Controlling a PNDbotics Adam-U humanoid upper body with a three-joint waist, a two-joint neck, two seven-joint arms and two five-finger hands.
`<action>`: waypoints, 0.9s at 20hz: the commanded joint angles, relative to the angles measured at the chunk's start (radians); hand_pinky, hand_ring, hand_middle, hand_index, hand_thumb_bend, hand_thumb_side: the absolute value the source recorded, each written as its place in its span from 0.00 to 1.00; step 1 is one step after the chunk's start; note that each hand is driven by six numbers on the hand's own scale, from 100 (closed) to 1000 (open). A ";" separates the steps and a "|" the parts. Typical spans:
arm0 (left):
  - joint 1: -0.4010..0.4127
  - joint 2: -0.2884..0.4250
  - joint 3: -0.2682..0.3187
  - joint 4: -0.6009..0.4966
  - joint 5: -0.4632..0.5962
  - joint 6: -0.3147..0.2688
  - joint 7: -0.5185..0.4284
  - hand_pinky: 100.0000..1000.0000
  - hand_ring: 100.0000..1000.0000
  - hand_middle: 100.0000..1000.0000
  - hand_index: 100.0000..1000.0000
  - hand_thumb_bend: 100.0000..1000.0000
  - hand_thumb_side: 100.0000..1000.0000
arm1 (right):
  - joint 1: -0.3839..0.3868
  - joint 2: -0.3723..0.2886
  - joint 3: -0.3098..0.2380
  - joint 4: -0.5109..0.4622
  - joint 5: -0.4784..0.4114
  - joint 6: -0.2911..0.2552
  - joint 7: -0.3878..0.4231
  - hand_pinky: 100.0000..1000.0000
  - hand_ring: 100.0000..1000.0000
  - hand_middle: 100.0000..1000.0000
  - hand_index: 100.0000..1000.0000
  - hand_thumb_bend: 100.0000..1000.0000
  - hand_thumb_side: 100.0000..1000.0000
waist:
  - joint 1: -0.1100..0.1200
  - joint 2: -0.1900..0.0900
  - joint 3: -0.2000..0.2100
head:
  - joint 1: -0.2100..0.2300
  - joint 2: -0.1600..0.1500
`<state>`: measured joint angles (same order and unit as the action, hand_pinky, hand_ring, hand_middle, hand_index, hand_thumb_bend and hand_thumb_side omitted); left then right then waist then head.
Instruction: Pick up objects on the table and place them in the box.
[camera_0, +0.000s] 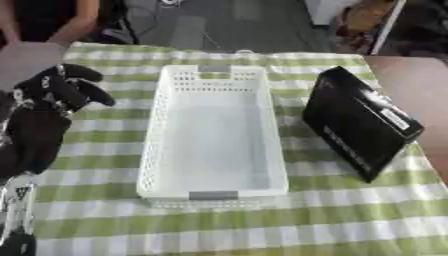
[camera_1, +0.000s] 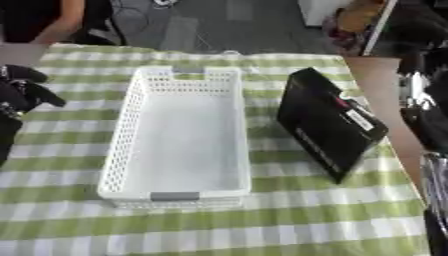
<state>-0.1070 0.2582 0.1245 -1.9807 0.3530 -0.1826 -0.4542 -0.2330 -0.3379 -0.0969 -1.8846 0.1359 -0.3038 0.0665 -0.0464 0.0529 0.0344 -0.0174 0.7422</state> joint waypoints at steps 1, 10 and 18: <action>-0.009 0.009 0.000 -0.019 0.004 0.001 -0.001 0.61 0.54 0.66 0.51 1.00 0.87 | -0.002 -0.030 0.006 0.005 0.002 -0.008 0.013 0.79 0.89 0.86 0.84 0.00 0.51 | 0.002 -0.007 0.001 | -0.006 -0.015; -0.011 0.010 -0.001 -0.019 0.006 0.001 -0.003 0.61 0.54 0.66 0.51 1.00 0.87 | -0.004 -0.036 0.030 0.031 0.004 -0.030 0.040 0.79 0.89 0.86 0.84 0.00 0.51 | 0.002 -0.007 0.002 | -0.010 -0.016; -0.012 0.010 -0.002 -0.019 0.006 0.001 -0.004 0.61 0.54 0.66 0.51 1.00 0.87 | -0.010 -0.039 0.046 0.045 0.012 -0.041 0.061 0.79 0.89 0.86 0.84 0.00 0.50 | 0.002 -0.008 0.003 | -0.011 -0.017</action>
<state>-0.1075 0.2583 0.1242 -1.9807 0.3530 -0.1807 -0.4562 -0.2330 -0.3524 -0.0495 -1.8309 0.1450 -0.3423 0.1226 -0.0464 0.0529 0.0368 -0.0186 0.7421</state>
